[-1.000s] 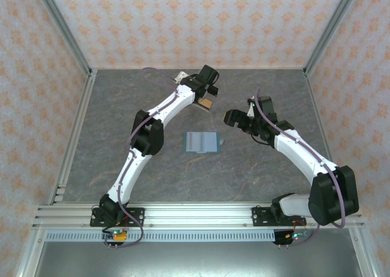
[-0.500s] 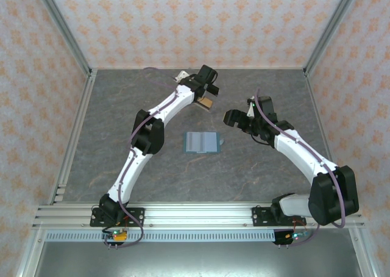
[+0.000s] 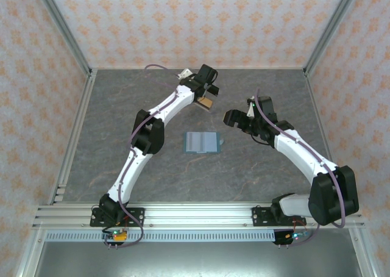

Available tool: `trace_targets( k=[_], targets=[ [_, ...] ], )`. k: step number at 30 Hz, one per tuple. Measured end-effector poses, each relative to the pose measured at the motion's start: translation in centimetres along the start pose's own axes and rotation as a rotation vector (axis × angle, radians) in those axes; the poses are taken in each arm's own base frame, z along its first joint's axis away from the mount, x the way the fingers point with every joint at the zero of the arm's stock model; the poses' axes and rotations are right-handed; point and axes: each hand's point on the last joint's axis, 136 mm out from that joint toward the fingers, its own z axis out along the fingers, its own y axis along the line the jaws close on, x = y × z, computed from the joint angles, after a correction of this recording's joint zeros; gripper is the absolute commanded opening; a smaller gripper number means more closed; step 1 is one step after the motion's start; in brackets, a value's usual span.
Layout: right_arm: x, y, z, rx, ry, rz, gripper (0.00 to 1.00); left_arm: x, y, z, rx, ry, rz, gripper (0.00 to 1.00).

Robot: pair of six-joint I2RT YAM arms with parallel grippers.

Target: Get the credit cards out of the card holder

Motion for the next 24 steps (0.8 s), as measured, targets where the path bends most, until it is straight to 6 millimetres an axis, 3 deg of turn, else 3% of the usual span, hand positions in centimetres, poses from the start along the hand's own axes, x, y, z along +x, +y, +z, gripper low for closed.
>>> trace_targets(
  k=[5, 12, 15, 19, 24],
  targets=[
    [0.2, -0.6, 0.4, 0.027, 0.013, 0.007, 0.90, -0.3, 0.6, -2.0, -0.003, 0.033, 0.127, 0.51],
    [0.5, -1.3, 2.1, 0.065, 0.051, 0.043, 0.84, -3.5, 3.1, -10.6, 0.022, 0.035, 0.257, 0.64],
    [0.1, -1.2, 3.4, 0.087, 0.061, 0.058, 0.79, -4.9, 5.0, -13.3, 0.030, 0.024, 0.278, 0.73],
    [-0.5, -0.6, 5.7, 0.118, 0.075, 0.079, 0.69, -5.0, 8.8, -14.6, -0.008, 0.043, 0.325, 0.87],
    [-2.1, -0.5, 9.6, 0.165, 0.076, 0.121, 0.60, -3.9, 13.3, -15.0, -0.067, 0.090, 0.389, 0.98]
  ],
)
